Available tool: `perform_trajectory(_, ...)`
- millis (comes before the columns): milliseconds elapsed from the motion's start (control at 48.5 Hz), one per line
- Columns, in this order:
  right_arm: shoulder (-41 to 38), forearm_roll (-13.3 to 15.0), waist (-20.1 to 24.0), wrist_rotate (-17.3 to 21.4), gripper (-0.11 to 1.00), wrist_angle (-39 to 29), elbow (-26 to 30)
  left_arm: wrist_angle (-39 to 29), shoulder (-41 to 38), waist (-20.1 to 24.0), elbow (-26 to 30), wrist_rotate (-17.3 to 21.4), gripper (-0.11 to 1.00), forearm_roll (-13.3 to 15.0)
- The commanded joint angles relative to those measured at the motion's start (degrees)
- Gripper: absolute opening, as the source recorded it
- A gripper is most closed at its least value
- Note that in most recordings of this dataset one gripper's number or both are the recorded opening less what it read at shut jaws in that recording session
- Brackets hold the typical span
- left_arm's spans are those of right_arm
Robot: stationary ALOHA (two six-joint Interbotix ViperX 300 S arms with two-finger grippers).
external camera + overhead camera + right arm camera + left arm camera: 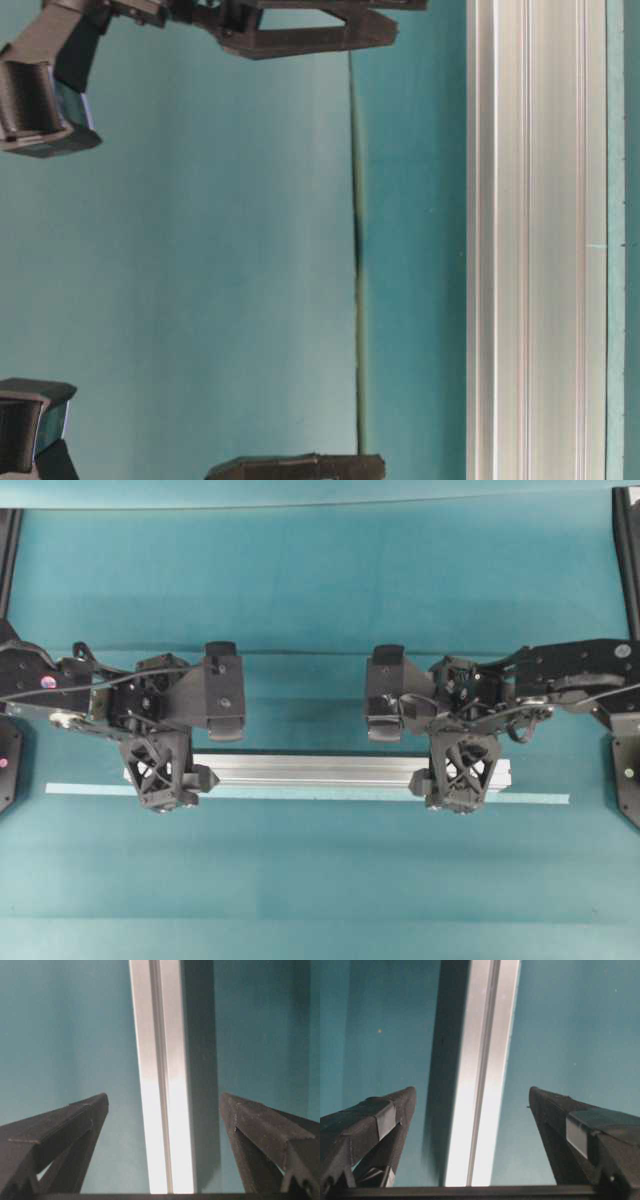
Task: Lift the metal rail with both hands.
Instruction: 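Lower both open grippers around the rail and close on it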
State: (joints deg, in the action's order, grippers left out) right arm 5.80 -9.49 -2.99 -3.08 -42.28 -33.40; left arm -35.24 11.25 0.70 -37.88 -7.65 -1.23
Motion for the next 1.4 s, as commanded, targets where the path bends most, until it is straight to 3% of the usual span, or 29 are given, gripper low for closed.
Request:
perform_trajectory(0, -1.2, 0.1, 0.4, -0.3, 0.96, 0.4, 0.0, 1.1, 0.0, -0.1, -0.1, 0.1, 0.99, -0.1)
perform_trajectory(1071, -7.2, 0.1, 1.5, -0.8, 0.96, 8.8, -5.8, 16.1, -10.3, 0.5, -5.2, 0.7, 0.99, -0.3)
perform_trajectory(1380, -9.7, 0.7, 1.4, -0.9, 0.96, 11.3, -6.6, 16.9, -12.8, 0.8, -5.3, 0.7, 0.99, -0.3)
